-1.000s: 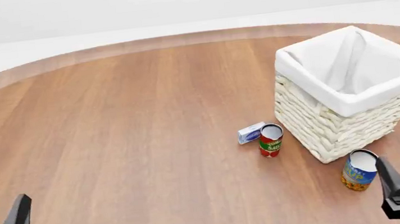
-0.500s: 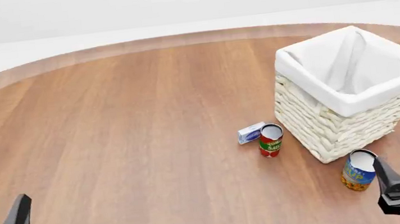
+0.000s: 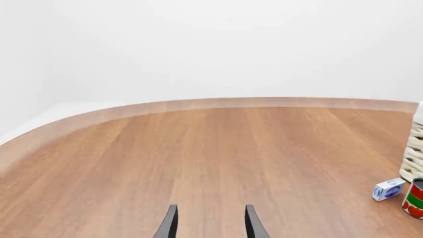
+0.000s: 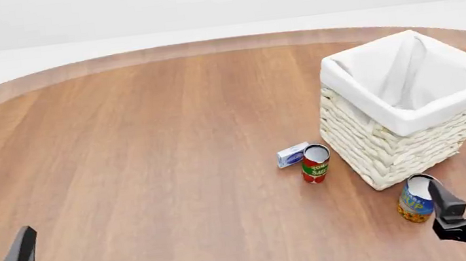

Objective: Pick up the alphabet soup and the cream cheese box, and put them in the basket.

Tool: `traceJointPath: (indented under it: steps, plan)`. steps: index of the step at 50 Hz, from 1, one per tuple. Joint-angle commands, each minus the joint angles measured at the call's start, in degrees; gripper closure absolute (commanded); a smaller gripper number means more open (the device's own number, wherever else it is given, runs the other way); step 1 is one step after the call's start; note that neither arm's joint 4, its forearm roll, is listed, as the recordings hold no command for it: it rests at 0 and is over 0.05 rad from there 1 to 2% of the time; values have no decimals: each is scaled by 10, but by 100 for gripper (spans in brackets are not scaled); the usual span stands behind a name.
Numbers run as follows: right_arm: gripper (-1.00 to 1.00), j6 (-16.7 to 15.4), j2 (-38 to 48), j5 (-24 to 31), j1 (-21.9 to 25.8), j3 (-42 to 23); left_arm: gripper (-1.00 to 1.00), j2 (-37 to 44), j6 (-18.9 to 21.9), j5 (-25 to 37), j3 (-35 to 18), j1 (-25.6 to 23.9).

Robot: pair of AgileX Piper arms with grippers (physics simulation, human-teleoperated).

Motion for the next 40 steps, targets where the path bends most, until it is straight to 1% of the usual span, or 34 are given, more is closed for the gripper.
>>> traceJointPath:
  steps: [1, 2, 4, 6, 8, 11, 15, 20, 23, 24, 27, 32, 35, 36, 38, 40]
  plan:
    - [-100, 1, 70, -58, -2, 0, -100, 0, 0, 0, 0, 0]
    - [-100, 1, 59, -46, -2, 0, -100, 0, 0, 0, 0, 0]
    - [-100, 1, 56, -43, -2, 0, -100, 0, 0, -1, 0, 0]
    - [-100, 1, 100, -84, -1, 0, -100, 0, 0, -1, 0, 0]
    - [-100, 1, 99, -81, 0, 0, -100, 0, 0, -1, 0, 0]
    - [-100, 0, 136, -114, 0, 0, -100, 1, 0, -1, 0, 0]
    - [-100, 0, 154, -129, -1, 0, -100, 1, 1, -1, 0, 0]
    - [-100, 1, 163, -135, -3, 0, -100, 1, 0, -1, 0, 0]
    - [-100, 1, 198, -166, -3, 0, -100, 0, 0, -1, 0, 0]
    - [-100, 1, 217, -184, -3, 0, -100, 0, 0, -1, 0, 0]
    - [-100, -2, 244, -207, -3, 0, -100, 0, 0, 0, 0, 0]
    - [-100, -2, 274, -236, -4, 0, -100, 0, 0, 0, 0, 0]
    - [-100, -2, 283, -243, -4, 0, -100, 0, 0, 0, 0, 0]
    - [-100, -1, 295, -254, -4, 0, -100, 0, 1, 0, 0, 0]
    - [-100, -3, 340, -296, -3, 0, -100, 0, 0, 0, 0, 0]
    - [-100, -3, 365, -320, -3, 0, -100, 0, 0, 0, 0, 0]
